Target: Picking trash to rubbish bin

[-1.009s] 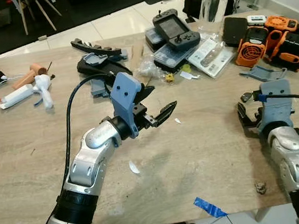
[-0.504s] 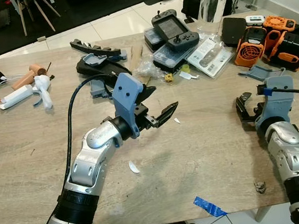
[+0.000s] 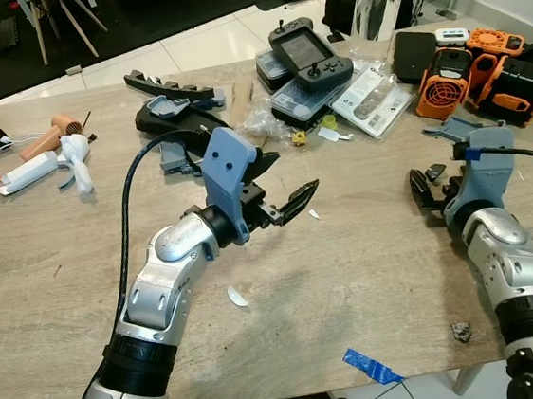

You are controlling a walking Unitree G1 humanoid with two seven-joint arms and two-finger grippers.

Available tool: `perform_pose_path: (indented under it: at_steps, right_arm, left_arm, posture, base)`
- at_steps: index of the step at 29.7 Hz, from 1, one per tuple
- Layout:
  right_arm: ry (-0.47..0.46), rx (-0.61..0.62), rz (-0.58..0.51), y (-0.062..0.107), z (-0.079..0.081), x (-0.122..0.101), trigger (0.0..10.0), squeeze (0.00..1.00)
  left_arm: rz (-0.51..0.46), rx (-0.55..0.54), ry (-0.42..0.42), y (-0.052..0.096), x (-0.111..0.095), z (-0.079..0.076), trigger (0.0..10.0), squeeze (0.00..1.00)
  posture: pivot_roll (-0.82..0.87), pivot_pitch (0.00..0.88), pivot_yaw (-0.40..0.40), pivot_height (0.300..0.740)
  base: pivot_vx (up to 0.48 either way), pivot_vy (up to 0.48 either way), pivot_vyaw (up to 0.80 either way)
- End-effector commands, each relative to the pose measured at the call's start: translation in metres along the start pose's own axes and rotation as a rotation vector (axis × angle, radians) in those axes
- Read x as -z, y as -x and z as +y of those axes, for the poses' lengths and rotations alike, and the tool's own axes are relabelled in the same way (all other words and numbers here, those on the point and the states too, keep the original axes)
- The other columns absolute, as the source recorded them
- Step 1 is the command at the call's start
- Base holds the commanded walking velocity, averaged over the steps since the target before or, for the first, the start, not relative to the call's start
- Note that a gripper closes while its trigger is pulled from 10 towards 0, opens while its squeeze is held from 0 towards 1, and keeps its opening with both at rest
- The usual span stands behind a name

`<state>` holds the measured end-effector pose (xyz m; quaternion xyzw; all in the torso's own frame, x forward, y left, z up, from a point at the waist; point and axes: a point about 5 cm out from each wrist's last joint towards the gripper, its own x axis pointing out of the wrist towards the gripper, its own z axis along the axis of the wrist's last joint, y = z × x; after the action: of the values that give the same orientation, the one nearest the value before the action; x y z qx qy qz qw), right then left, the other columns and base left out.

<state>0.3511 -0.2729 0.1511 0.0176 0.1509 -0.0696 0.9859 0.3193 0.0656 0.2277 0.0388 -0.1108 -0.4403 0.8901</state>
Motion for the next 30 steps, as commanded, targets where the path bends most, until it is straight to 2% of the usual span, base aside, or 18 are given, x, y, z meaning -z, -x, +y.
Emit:
perform_pose_path:
  at_steps: [1,3,4,19,22,24,25,26,27,28,29,30]
  right_arm:
    - [-0.033,0.008,0.147,-0.001,-0.002,0.036,2.1,0.00]
    - [-0.037,0.009,0.146,-0.002,-0.002,0.035,2.1,0.00]
    - [-0.040,0.007,0.148,-0.002,-0.002,0.035,0.0,0.00]
    - [-0.053,-0.011,0.169,-0.004,0.001,0.039,0.0,0.00]
    - [-0.089,-0.052,0.148,-0.005,0.008,0.035,0.0,0.00]
    - [-0.144,-0.107,0.112,-0.005,0.018,0.026,0.0,0.00]
    - [-0.201,-0.171,0.062,-0.004,0.029,0.012,0.5,0.00]
    - [-0.201,-0.171,0.062,-0.004,0.029,0.012,0.5,0.00]
    - [-0.247,-0.229,0.016,-0.002,0.040,-0.001,1.7,0.00]
    - [-0.278,-0.299,-0.053,0.002,0.051,-0.019,10.0,0.00]
    - [-0.278,-0.299,-0.053,0.002,0.051,-0.019,10.0,0.00]
    - [-0.295,-0.348,-0.114,0.006,0.060,-0.034,10.0,0.00]
  left_arm:
    - [0.017,0.009,-0.025,0.001,0.002,0.001,10.0,0.00]
    - [0.017,0.009,-0.024,0.001,0.002,0.000,10.0,0.00]
    - [0.018,0.009,-0.024,0.001,0.002,0.000,10.0,0.00]
    - [0.028,0.011,-0.040,0.003,0.004,0.001,10.0,0.00]
    - [0.023,-0.016,-0.033,0.004,0.004,0.004,10.0,0.00]
    - [0.012,-0.050,-0.018,0.006,0.003,0.008,10.0,0.00]
    - [0.002,-0.079,-0.005,0.008,0.002,0.011,10.0,0.00]
    - [0.002,-0.079,-0.005,0.008,0.002,0.011,10.0,0.00]
    - [-0.007,-0.103,0.004,0.010,0.001,0.014,10.0,0.00]
    - [-0.015,-0.134,0.010,0.013,-0.001,0.017,10.0,0.00]
    - [-0.015,-0.134,0.010,0.013,-0.001,0.017,10.0,0.00]
    - [-0.020,-0.161,0.013,0.016,-0.003,0.021,10.0,0.00]
  posture:
    - [0.03,0.261,0.125,0.740]
    - [0.03,0.261,0.125,0.740]
    - [0.03,0.261,0.125,0.740]
    - [0.03,0.257,0.122,0.740]
    - [0.02,0.249,0.121,0.740]
    - [0.02,0.241,0.117,0.740]
    - [0.01,0.233,0.115,0.740]
    - [0.01,0.233,0.115,0.740]
    - [0.01,0.233,0.115,0.740]
    - [0.01,0.229,0.116,0.740]
    - [0.01,0.229,0.116,0.740]
    - [0.01,0.227,0.116,0.740]
  base:
    - [0.000,0.000,0.00]
    - [0.000,0.000,0.00]
    - [0.000,0.000,0.00]
    - [0.000,0.000,0.00]
    - [0.000,0.000,0.00]
    - [0.000,0.000,0.00]
    - [0.000,0.000,0.00]
    - [0.000,0.000,0.00]
    - [0.000,0.000,0.00]
    - [0.000,0.000,0.00]
    - [0.000,0.000,0.00]
    - [0.000,0.000,0.00]
